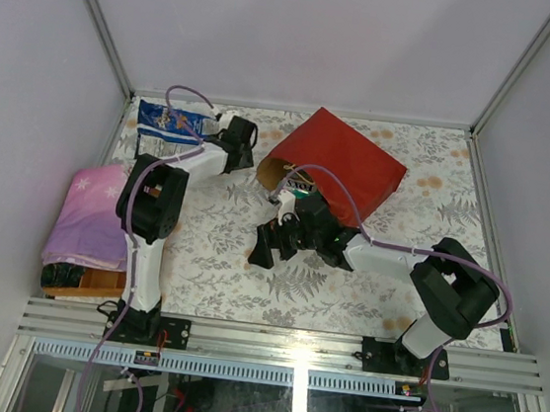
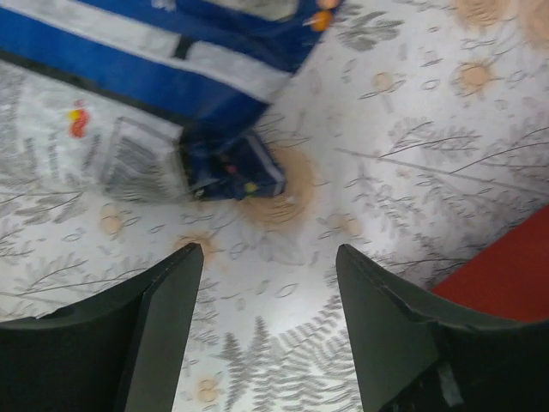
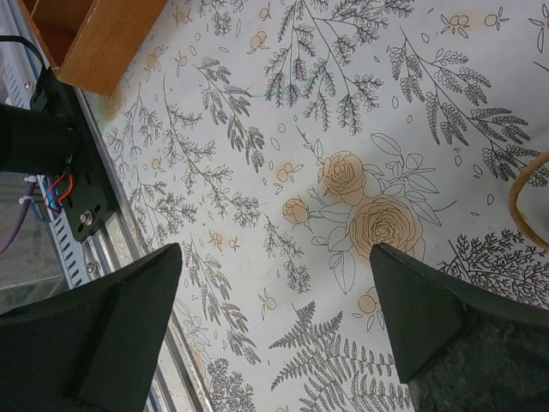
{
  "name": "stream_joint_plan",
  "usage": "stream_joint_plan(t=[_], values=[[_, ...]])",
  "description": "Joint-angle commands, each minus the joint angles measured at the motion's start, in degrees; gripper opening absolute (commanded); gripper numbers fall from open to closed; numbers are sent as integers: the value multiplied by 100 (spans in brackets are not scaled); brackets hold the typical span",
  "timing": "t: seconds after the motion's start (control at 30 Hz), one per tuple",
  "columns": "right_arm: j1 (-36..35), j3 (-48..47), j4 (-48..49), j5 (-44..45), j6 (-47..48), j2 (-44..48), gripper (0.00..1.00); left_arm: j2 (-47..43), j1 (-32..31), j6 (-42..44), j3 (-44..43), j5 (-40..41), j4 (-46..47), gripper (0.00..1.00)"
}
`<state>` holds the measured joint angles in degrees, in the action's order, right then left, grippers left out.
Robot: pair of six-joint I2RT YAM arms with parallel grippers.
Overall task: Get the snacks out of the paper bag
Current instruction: Adjust the snack at the corner of the board.
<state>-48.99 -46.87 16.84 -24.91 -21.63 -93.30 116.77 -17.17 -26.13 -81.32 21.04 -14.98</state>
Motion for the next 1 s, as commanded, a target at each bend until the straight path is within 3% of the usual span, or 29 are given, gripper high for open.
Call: stream_joint_plan(t=[0.0, 0.27, 0.57, 0.9, 0.97], values=[[37, 49, 319, 40, -76, -23, 99, 344, -137, -374, -638, 668, 238, 64], [40, 116, 351, 12, -2, -31, 99, 1048, -139, -338, -1352, 1248, -86, 62], [58, 228, 276, 65, 155, 113, 99, 1596, -59, -277, -1886, 1512, -325, 49], [94, 292, 326, 34, 177, 121, 99, 1483, 99, -289, -1548, 1181, -305, 20], [92, 305, 341, 21, 179, 114, 99, 1402, 108, -284, -1333, 1124, -222, 8]])
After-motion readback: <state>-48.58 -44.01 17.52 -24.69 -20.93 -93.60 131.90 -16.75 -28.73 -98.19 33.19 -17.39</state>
